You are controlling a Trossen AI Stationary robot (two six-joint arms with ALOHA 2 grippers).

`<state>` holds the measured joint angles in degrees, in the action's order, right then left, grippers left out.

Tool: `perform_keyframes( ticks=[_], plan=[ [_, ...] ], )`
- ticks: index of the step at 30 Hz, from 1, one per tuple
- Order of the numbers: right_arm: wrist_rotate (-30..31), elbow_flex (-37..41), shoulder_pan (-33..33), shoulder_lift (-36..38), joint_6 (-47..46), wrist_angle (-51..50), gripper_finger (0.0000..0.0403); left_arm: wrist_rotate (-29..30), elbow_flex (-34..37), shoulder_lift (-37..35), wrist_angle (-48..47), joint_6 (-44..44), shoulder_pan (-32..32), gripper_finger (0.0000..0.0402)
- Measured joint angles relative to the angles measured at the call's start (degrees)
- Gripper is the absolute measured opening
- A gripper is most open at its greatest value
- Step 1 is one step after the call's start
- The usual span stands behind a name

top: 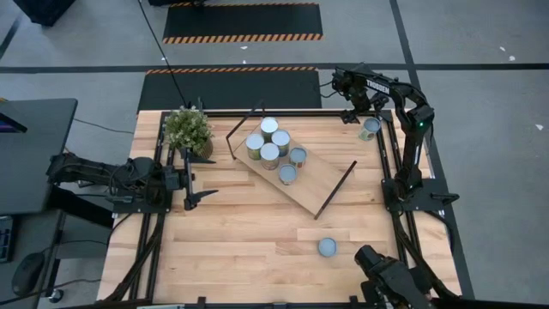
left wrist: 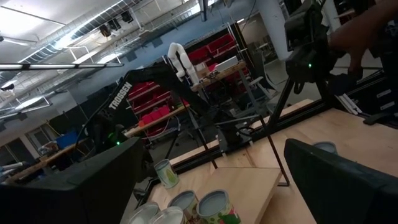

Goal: Pick and place cans onto a shelf
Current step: Put the canned mixed vegetables on the shelf

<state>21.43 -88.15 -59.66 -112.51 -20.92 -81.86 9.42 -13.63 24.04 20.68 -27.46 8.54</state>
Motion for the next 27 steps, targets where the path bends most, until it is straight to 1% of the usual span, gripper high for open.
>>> perform_keyframes(
  ticks=[7,12,18,22,25,27],
  plan=[
    [-1.75,2.53,-0.13,0.02,-0.36,2.20,0.0352,0.00,0.00,0.00,0.00,0.94,0.00,0.0398],
    [-3.81,4.47,0.11,0.02,-0.38,1.87,0.0352,0.01,0.00,0.01,0.01,0.89,0.00,0.0398],
    [-3.92,5.77,5.16,0.17,-1.64,-0.74,0.0352,0.00,0.00,0.01,0.03,0.83,0.00,0.0398],
    [-6.81,6.69,8.45,0.17,-1.39,-0.51,0.0352,0.01,0.00,0.01,0.02,0.92,0.00,0.0398],
    [-9.06,6.70,9.64,0.17,-0.65,-2.47,0.0352,0.00,0.00,0.01,0.03,1.33,0.00,0.0398],
    [-9.38,6.70,10.15,0.17,0.32,-3.69,0.0352,0.01,0.00,0.00,0.02,1.35,0.00,0.0398]
  ],
)
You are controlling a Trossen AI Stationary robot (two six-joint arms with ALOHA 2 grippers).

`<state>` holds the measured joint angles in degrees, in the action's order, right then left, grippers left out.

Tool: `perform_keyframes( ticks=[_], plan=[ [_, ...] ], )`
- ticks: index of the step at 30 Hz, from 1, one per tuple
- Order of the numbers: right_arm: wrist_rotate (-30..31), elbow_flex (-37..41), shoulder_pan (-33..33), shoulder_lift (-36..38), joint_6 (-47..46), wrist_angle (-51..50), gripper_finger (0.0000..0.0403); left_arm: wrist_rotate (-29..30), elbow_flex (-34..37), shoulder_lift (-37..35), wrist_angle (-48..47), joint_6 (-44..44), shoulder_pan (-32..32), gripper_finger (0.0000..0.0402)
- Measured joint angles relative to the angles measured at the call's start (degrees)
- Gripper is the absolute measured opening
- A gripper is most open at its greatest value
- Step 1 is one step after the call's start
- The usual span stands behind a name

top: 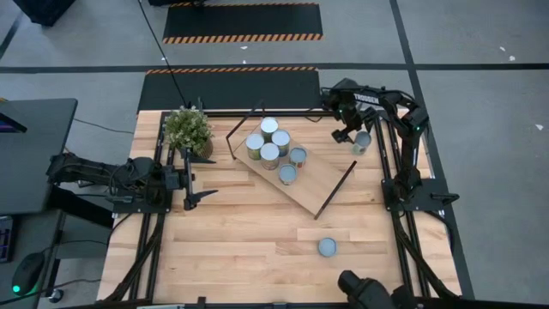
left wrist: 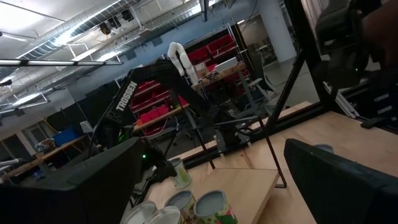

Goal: Pick and place cans onto a shelf
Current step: Put the canned mixed vegetables on the shelf

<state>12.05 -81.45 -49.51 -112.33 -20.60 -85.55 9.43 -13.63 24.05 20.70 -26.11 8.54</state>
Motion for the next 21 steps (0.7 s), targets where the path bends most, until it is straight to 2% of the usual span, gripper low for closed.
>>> perform_keyframes(
  ticks=[12,16,21],
  plan=[
    [-1.26,0.00,-0.55,0.00,2.14,-2.14,0.0357,0.00,0.00,-0.01,-0.44,0.02,0.00,0.0398],
    [-2.02,1.61,-0.49,0.04,1.86,2.05,0.0372,-0.02,0.00,-0.01,-1.56,0.02,0.00,0.0398],
    [-4.59,7.18,-0.68,0.04,0.92,8.71,0.0393,-0.01,0.00,0.01,-2.63,0.04,0.00,0.0398]
  ],
)
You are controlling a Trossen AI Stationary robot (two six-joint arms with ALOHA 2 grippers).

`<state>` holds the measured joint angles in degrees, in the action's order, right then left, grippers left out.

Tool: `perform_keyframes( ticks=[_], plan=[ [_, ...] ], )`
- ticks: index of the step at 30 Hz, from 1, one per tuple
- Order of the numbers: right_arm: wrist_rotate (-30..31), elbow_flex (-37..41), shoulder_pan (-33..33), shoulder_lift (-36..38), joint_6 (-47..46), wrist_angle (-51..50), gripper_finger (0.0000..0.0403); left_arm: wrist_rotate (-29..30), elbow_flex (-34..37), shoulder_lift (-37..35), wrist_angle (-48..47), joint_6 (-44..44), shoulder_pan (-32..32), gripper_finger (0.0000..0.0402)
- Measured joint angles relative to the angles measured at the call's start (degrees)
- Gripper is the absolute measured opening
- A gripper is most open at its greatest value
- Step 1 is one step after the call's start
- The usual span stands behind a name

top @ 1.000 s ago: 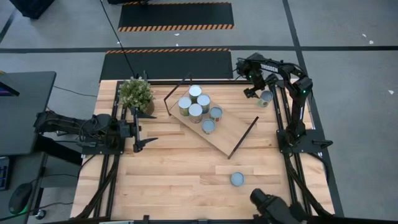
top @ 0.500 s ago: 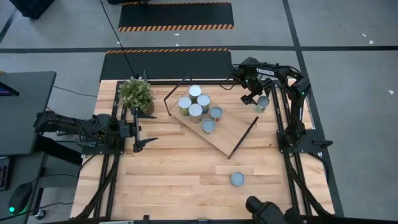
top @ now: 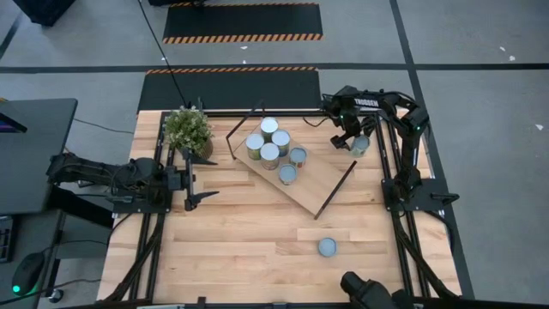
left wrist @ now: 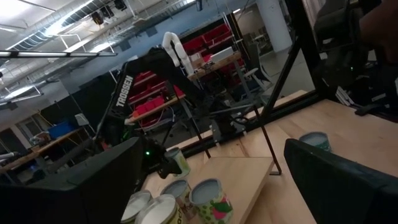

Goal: Pick and place cans onto a shelf
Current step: Put the canned mixed vegetables on the shelf

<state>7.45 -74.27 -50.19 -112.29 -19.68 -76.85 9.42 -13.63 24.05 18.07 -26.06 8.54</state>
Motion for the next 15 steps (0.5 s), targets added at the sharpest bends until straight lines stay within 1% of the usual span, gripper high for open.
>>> perform_keyframes(
  ticks=[3,7,15],
  plan=[
    [0.61,3.19,-0.20,0.00,-0.07,1.50,0.0395,0.00,0.00,-0.02,-0.03,0.00,0.00,0.0398],
    [2.18,5.93,-0.24,0.00,0.07,1.44,0.0383,0.01,0.00,0.00,0.00,0.00,0.00,0.0398],
    [2.39,5.84,-0.18,0.00,0.31,0.98,0.0339,-0.01,0.00,0.00,0.03,-0.02,0.00,0.0398]
  ],
)
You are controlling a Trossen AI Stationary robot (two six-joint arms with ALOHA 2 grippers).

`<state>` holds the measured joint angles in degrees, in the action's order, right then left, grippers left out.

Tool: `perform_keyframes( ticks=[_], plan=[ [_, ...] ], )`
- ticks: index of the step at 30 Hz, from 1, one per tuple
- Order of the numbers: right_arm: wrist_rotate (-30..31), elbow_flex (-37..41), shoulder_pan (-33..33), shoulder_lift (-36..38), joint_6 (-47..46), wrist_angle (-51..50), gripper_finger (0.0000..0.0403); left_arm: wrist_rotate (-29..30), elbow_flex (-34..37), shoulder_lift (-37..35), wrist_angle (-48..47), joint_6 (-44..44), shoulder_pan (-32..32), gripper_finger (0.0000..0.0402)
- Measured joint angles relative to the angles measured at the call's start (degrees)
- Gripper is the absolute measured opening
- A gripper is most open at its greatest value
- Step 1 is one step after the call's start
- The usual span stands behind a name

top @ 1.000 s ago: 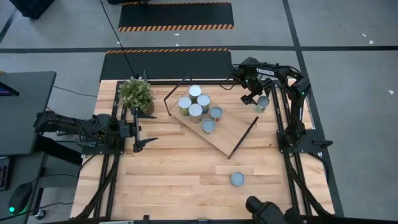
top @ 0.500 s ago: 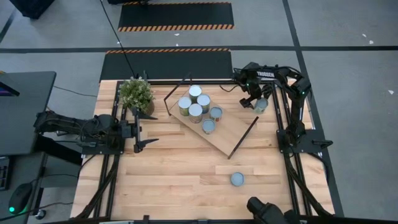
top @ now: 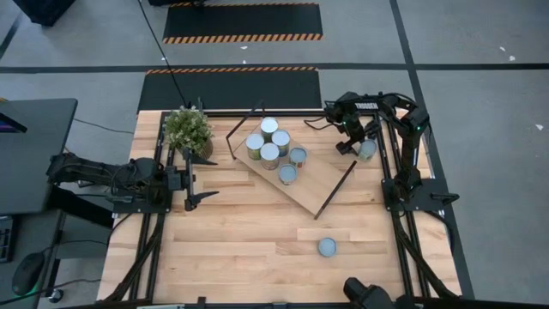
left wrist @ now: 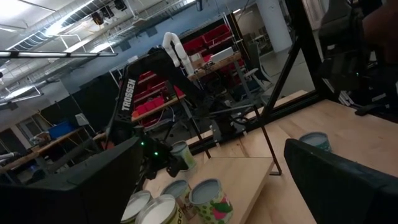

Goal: Pick and place cans onto a shelf
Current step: Put the canned mixed vegetables on the shelf

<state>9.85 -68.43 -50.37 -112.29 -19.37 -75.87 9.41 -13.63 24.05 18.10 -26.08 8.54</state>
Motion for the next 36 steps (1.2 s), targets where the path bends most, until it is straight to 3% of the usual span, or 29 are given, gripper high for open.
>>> perform_keyframes(
  ticks=[7,19,29,36],
  plan=[
    [1.81,-0.58,-0.16,0.00,4.04,0.98,0.0319,0.01,0.00,-0.01,0.02,0.01,0.00,0.0398],
    [2.17,-1.07,-0.24,0.00,10.59,3.34,0.0382,0.01,0.00,0.00,0.06,0.00,0.00,0.0398],
    [6.91,-14.27,2.76,0.31,7.33,-13.69,0.0397,0.01,0.00,-0.02,0.05,0.00,0.00,0.0398],
    [6.33,-16.05,6.66,6.48,5.89,-11.27,0.0396,0.00,0.00,-0.01,0.01,1.47,0.00,0.0398]
  ],
)
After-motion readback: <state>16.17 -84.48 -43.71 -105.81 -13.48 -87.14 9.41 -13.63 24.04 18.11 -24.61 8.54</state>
